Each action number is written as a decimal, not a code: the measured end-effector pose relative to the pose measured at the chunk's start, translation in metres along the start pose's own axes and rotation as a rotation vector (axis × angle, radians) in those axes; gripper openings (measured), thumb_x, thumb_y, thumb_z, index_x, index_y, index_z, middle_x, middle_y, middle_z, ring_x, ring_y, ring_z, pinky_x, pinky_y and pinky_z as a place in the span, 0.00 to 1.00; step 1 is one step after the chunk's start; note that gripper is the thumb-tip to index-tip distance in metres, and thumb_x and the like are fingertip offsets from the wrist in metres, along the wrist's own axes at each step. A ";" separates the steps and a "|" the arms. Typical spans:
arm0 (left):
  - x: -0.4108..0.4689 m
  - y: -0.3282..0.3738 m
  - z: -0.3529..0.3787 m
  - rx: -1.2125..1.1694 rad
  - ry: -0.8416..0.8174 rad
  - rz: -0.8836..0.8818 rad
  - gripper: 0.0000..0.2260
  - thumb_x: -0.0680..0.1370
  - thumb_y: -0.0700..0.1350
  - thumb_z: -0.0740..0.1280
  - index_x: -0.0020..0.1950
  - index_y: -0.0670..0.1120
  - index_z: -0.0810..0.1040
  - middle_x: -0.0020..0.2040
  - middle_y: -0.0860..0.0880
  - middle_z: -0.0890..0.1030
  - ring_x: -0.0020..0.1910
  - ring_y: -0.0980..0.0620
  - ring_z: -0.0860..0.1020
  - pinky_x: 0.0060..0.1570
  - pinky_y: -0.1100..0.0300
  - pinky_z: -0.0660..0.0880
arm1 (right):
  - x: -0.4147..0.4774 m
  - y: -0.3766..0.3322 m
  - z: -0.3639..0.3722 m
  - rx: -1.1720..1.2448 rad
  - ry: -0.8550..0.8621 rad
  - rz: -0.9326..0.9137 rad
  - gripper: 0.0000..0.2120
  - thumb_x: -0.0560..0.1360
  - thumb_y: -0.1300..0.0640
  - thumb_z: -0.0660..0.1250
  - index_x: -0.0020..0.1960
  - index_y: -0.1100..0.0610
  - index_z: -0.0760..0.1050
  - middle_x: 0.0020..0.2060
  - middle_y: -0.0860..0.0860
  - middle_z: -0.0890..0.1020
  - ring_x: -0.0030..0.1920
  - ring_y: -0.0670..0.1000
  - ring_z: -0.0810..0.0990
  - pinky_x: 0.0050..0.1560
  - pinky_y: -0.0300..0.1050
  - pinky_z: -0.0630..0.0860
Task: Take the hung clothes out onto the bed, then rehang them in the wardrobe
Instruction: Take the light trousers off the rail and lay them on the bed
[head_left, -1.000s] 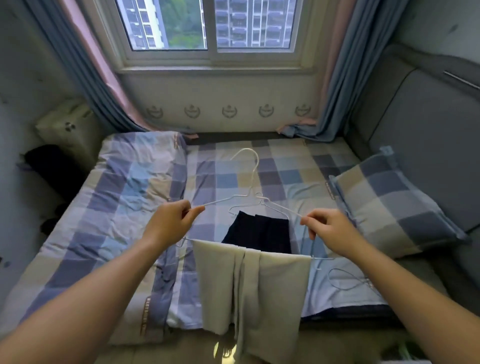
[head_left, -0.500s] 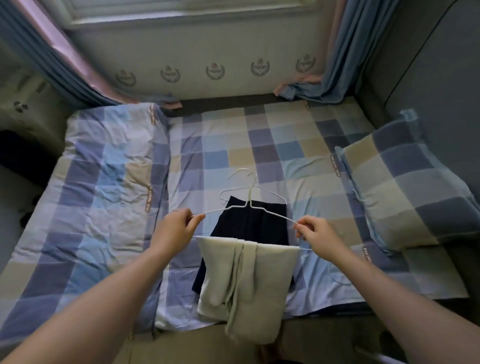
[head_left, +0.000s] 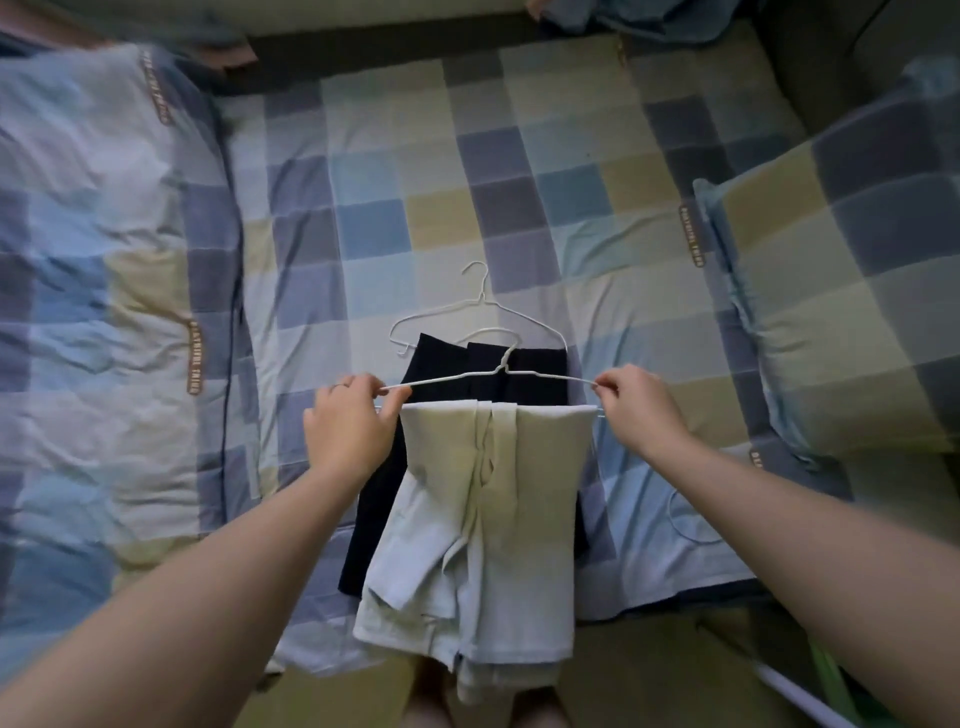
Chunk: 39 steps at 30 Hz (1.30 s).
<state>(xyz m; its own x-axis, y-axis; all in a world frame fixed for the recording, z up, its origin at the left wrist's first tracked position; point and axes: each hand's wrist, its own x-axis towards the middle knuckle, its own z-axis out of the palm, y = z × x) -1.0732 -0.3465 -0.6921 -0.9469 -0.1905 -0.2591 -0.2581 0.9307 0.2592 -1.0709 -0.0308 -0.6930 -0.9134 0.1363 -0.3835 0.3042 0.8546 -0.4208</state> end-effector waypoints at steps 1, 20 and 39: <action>0.014 0.001 0.012 -0.044 -0.011 -0.002 0.18 0.80 0.62 0.60 0.57 0.49 0.78 0.58 0.49 0.79 0.60 0.44 0.73 0.54 0.50 0.66 | 0.014 0.004 0.010 0.008 0.003 0.010 0.09 0.78 0.61 0.63 0.53 0.60 0.82 0.51 0.61 0.81 0.53 0.62 0.78 0.54 0.50 0.72; 0.006 0.008 0.036 -0.129 -0.334 0.053 0.30 0.81 0.62 0.56 0.81 0.54 0.52 0.82 0.50 0.48 0.80 0.47 0.45 0.76 0.47 0.50 | 0.000 -0.009 0.056 0.237 -0.164 0.095 0.37 0.74 0.38 0.57 0.79 0.45 0.51 0.79 0.44 0.55 0.78 0.49 0.53 0.74 0.61 0.57; -0.108 0.003 -0.132 0.004 -0.283 0.684 0.32 0.79 0.68 0.48 0.80 0.61 0.42 0.81 0.53 0.38 0.79 0.50 0.35 0.77 0.45 0.39 | -0.254 -0.140 -0.026 0.029 0.199 0.212 0.32 0.81 0.39 0.51 0.78 0.40 0.37 0.79 0.41 0.41 0.78 0.48 0.37 0.75 0.58 0.38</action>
<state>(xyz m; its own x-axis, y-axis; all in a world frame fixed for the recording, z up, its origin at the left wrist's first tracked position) -0.9972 -0.3642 -0.5405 -0.8101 0.5201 -0.2708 0.3736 0.8138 0.4452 -0.8886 -0.1722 -0.5151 -0.8631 0.4078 -0.2980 0.4986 0.7824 -0.3732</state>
